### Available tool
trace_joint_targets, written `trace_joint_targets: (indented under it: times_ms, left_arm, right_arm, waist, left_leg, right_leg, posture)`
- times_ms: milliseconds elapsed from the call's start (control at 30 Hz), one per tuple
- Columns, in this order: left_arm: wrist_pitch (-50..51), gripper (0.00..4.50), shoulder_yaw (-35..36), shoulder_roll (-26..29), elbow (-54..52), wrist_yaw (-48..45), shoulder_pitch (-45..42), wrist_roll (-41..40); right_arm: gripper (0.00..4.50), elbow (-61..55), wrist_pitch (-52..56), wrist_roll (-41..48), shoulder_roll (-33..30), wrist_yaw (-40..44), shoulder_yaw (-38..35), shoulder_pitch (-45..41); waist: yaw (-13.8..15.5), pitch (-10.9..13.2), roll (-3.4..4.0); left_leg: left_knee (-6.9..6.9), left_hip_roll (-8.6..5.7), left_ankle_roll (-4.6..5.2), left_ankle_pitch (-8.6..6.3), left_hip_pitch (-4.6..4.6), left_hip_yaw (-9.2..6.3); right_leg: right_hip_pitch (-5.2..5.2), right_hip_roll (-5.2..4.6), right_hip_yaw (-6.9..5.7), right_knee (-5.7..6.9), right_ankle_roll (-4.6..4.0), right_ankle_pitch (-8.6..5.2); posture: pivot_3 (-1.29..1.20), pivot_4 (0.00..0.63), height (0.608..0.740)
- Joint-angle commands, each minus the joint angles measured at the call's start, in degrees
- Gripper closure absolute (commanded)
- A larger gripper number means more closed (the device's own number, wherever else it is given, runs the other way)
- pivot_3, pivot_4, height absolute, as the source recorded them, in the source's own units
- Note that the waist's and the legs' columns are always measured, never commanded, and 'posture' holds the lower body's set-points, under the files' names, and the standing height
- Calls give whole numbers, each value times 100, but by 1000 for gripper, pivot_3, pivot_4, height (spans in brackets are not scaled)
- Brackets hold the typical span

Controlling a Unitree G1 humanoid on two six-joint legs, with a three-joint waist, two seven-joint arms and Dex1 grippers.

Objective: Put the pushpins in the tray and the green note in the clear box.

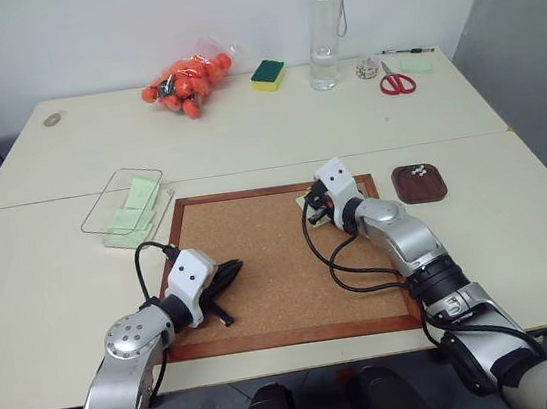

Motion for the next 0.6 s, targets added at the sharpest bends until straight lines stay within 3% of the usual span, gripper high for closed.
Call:
trace_joint_targets:
  times_ms: [33, 600]
  left_arm:
    - [92, 4500, -214, -18, 59, -30, 191, 95]
    - [171, 4500, -239, -14, -32, 15, 317, 56]
  right_arm:
    - [4493, -298, -60, 129, 84, -15, -232, -116]
    - [4493, -597, -306, 240, 210, 71, -344, -65]
  waist:
    - [-3, 0, 0]
    - [-16, 1, 1]
  left_leg:
    - [0, 0, 0, 0, 0, 0]
    - [-4, 0, 0, 0, -5, 6]
  right_leg:
    - [0, 0, 0, 0, 0, 0]
    - [-8, 0, 6, -1, 0, 0]
  posture:
    - [0, 150, 740]
    - [0, 150, 740]
